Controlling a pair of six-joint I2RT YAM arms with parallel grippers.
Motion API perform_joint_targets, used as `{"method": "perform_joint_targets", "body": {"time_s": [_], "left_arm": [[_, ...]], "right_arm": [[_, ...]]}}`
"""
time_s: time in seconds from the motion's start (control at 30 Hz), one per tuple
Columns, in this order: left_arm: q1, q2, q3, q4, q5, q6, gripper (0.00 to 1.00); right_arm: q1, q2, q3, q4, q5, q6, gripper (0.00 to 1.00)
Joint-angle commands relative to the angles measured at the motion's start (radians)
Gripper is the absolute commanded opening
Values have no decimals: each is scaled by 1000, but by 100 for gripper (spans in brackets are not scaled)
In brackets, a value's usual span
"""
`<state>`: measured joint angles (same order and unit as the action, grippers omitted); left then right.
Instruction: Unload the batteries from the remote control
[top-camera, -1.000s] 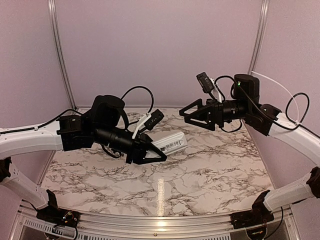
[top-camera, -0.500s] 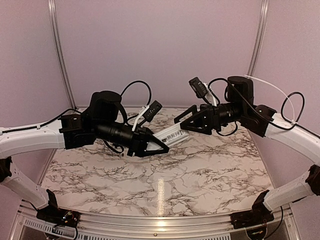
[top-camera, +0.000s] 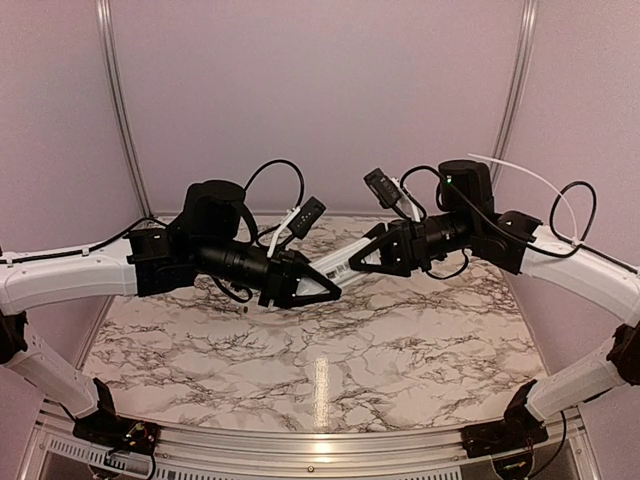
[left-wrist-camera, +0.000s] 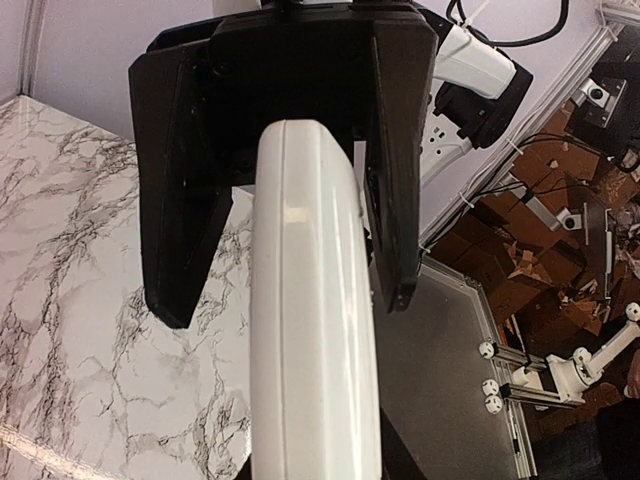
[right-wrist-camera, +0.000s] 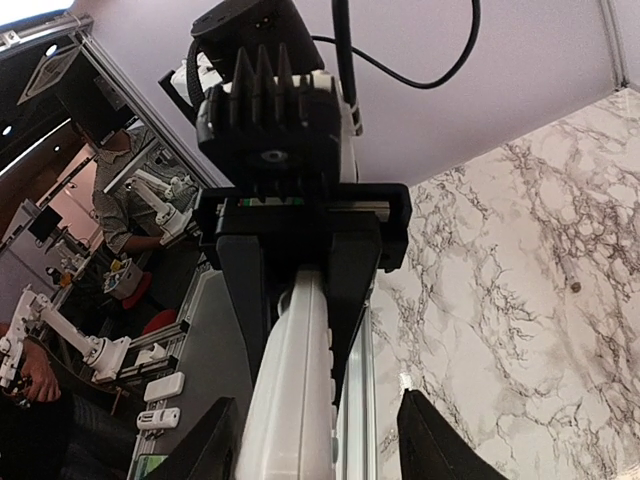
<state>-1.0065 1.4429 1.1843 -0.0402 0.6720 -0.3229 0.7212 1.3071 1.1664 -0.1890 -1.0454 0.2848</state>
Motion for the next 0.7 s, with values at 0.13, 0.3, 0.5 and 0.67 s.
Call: {"method": "perform_joint_targets", "body": {"time_s": [0.13, 0.3, 0.5, 0.67], "left_arm": [[17, 15, 19, 42, 35, 27, 11], [27, 23, 31, -15, 28, 63, 41], [32, -26, 42, -106, -80, 161, 99], [33, -109, 30, -189, -237, 289, 99]], "right_arm": [[10, 17, 60, -45, 21, -21, 37], [10, 24, 68, -42, 34, -11, 21], [10, 27, 87, -76, 143, 9, 13], [11, 14, 71, -59, 224, 84, 11]]}}
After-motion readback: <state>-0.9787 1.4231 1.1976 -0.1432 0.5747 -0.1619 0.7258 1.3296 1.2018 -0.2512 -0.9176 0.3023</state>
